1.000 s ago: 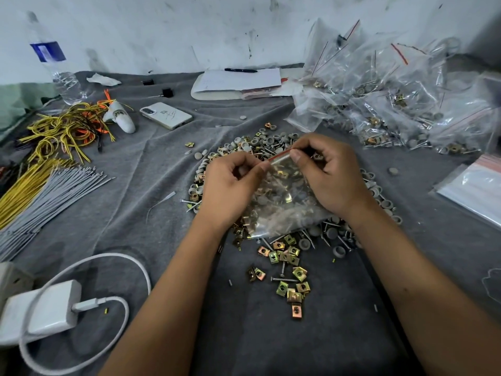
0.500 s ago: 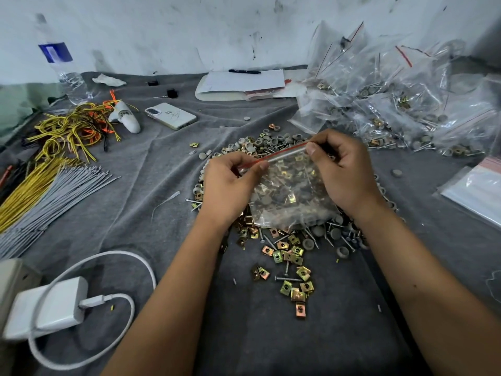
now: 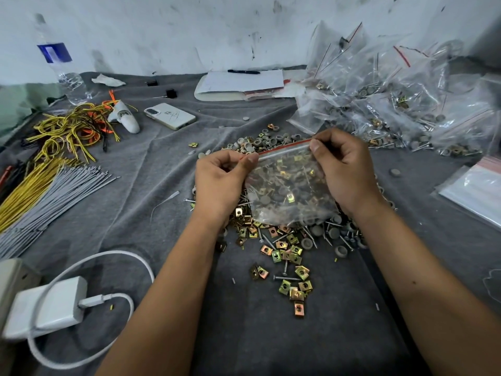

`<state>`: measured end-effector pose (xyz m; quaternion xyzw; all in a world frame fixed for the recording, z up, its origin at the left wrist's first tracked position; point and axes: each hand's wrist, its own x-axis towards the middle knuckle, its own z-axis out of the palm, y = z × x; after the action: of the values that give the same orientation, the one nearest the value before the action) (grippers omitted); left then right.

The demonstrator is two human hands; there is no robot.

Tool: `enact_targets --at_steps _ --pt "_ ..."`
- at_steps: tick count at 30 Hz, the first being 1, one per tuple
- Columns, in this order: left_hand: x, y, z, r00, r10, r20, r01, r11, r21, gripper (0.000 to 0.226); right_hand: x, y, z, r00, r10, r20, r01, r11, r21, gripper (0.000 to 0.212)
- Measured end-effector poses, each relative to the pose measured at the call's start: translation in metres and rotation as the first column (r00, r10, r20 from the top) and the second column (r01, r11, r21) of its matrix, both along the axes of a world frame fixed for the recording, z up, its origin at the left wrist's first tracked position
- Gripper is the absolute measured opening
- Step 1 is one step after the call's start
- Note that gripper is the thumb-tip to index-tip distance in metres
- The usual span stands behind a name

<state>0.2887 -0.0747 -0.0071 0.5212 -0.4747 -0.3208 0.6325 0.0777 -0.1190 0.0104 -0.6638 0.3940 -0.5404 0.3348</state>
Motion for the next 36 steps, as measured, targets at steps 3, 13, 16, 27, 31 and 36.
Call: enact_targets --at_steps 3,13,16,27,31,36 --pt "-0.001 0.001 0.001 0.998 0.034 0.047 -0.033 0.999 -0.026 0.021 0.000 0.001 0.000 1.000 0.010 -0.004 -0.010 1.000 -0.008 0.015" --pt "-0.008 0.010 0.006 0.933 -0.062 0.356 0.061 0.998 0.013 0.010 0.000 0.003 0.000 0.991 0.068 -0.115 -0.078 0.993 -0.087 0.007" --pt "-0.006 0.011 0.006 0.928 -0.056 0.369 0.060 0.998 0.002 0.011 0.001 0.003 0.000 0.989 0.084 -0.120 -0.095 0.992 -0.082 0.007" --pt "-0.008 0.012 0.009 0.846 -0.005 0.533 0.066 0.993 -0.095 0.005 0.005 0.004 -0.002 0.971 0.119 -0.209 -0.151 0.978 -0.143 0.007" --pt "-0.012 0.012 0.012 0.805 -0.028 0.593 0.137 0.981 -0.140 0.008 0.007 0.005 -0.003 0.952 0.116 -0.285 -0.174 0.967 -0.187 0.003" --pt "-0.017 0.015 0.016 0.795 -0.090 0.599 0.201 0.972 -0.120 0.009 0.009 0.005 -0.002 0.916 0.150 -0.373 -0.239 0.950 -0.203 0.003"
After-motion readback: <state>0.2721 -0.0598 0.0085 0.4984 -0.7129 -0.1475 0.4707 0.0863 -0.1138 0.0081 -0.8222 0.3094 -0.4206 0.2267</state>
